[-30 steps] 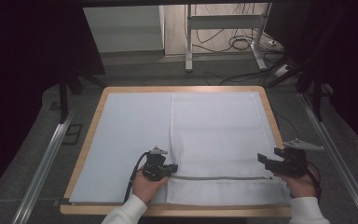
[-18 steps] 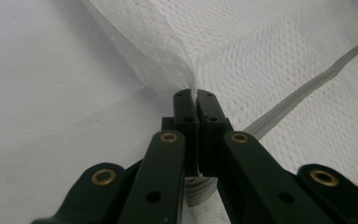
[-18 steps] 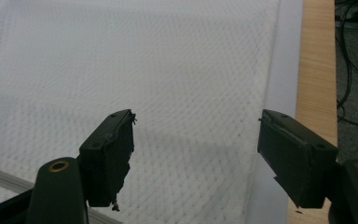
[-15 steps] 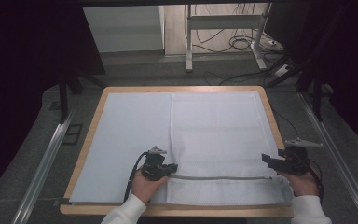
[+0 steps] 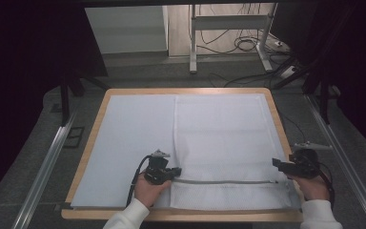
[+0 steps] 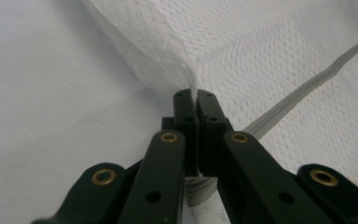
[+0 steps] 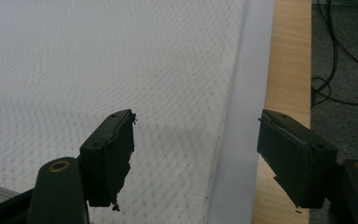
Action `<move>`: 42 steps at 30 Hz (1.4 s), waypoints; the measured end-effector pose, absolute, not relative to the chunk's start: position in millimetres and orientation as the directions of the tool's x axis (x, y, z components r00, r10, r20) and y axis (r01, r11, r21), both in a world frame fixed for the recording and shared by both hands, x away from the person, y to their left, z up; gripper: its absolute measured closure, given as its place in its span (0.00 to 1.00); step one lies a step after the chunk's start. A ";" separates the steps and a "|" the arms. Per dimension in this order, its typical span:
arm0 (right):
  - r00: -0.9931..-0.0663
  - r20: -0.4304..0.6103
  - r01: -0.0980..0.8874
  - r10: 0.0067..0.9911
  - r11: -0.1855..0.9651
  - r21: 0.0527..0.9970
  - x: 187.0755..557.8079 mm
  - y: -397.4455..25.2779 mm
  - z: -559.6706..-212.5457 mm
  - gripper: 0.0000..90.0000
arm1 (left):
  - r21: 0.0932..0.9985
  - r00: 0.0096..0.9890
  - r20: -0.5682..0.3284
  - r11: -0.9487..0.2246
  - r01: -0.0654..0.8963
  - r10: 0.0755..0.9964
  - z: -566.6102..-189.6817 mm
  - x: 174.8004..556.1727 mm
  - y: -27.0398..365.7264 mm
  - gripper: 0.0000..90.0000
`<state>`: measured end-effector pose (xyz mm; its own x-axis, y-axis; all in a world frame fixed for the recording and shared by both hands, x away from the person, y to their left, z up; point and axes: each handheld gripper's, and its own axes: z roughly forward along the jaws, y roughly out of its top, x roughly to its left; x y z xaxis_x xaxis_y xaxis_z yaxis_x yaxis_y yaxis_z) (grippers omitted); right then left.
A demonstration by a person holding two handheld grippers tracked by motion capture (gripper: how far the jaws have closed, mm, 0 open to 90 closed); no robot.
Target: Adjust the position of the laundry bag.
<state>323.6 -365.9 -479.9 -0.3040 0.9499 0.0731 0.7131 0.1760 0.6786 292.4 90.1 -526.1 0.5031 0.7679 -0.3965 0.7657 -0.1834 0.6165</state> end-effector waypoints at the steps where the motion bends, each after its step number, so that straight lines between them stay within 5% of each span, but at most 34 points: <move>1: -0.301 0.078 0.718 0.950 0.172 0.674 323.9 -366.7 -480.9 0.29 | 0.616 0.504 -0.396 -0.184 0.766 0.768 -526.1 292.6 90.2 0.99; 34: -0.296 0.100 0.793 0.950 0.186 0.580 337.9 -361.9 -502.2 0.41 | 0.615 0.504 -0.406 -0.180 0.768 0.763 -525.1 292.9 92.0 0.99; 42: -0.327 0.008 0.768 0.945 0.261 0.586 336.3 -354.6 -502.4 0.67 | 0.616 0.504 -0.405 -0.180 0.767 0.763 -525.0 293.0 92.1 0.99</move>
<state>336.3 -354.6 -502.4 -0.3272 0.9449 0.0082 0.7676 0.2607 0.5856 293.0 92.1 -525.0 0.5044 0.7626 -0.4050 0.7670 -0.1802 0.6158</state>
